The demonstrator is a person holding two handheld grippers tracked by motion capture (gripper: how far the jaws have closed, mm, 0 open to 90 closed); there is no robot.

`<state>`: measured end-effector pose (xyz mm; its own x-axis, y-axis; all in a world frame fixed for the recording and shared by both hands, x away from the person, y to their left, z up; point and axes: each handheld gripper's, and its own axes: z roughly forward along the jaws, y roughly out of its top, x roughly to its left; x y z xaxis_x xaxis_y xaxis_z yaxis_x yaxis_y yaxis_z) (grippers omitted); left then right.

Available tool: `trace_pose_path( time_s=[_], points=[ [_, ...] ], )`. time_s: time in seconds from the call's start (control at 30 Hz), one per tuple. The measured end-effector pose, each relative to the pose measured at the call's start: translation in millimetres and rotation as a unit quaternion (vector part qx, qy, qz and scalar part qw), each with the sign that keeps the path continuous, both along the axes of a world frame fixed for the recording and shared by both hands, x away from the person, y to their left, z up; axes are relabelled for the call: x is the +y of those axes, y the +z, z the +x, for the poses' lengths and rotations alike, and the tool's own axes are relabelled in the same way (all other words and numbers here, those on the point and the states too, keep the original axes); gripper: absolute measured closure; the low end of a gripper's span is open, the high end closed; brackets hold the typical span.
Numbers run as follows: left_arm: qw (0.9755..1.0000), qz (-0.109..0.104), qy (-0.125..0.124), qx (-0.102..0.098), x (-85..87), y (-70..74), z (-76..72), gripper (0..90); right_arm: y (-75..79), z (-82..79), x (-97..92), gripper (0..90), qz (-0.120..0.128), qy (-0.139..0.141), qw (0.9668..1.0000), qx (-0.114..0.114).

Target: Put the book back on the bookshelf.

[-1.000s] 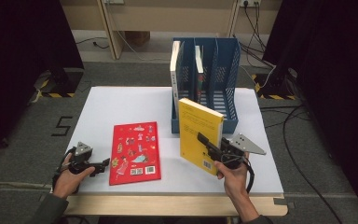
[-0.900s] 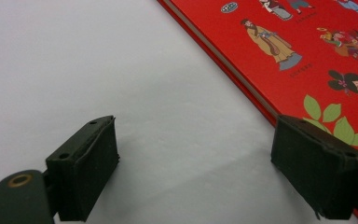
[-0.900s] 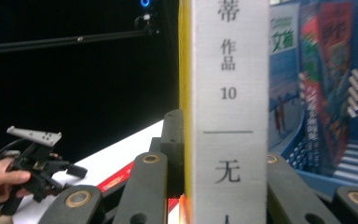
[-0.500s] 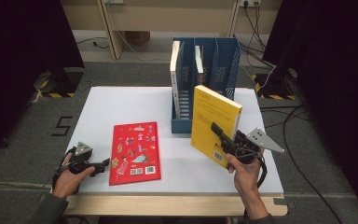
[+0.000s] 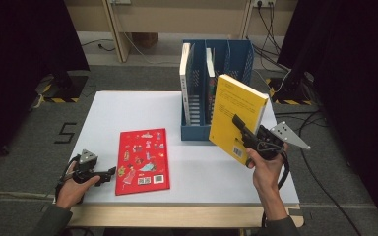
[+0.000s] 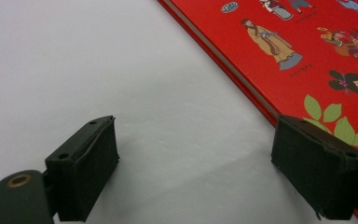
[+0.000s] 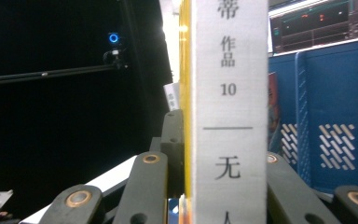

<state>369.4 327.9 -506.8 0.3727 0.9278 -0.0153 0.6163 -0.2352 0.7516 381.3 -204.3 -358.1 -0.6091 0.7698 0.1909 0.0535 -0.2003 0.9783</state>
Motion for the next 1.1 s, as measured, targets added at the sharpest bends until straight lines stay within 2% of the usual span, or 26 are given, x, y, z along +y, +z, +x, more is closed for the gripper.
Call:
trace_pose_path(
  time_s=[0.47, 0.67, 0.87, 1.1],
  points=[
    [1.0, 0.0, 0.0, 0.001, 0.1, 0.1, 0.0, 13.2, 15.5, 46.4, -0.2, 75.6, -0.001, -0.047, 0.9989, -0.004],
    [1.0, 0.0, 0.0, 0.001, 0.0, 0.2, -0.1, 13.2, 22.1, 69.0, 5.9, 75.6, -0.015, -0.072, 0.9972, -0.009],
    [1.0, 0.0, 0.0, 0.001, 0.1, 0.2, 0.0, 13.2, 22.6, 89.9, 8.8, 75.6, -0.006, -0.091, 0.9958, -0.001],
    [1.0, 0.0, 0.0, 0.001, 0.1, 0.2, 0.0, 13.2, 20.8, 109.6, 13.4, 75.6, -0.017, -0.114, 0.9933, 0.003]
  ],
)
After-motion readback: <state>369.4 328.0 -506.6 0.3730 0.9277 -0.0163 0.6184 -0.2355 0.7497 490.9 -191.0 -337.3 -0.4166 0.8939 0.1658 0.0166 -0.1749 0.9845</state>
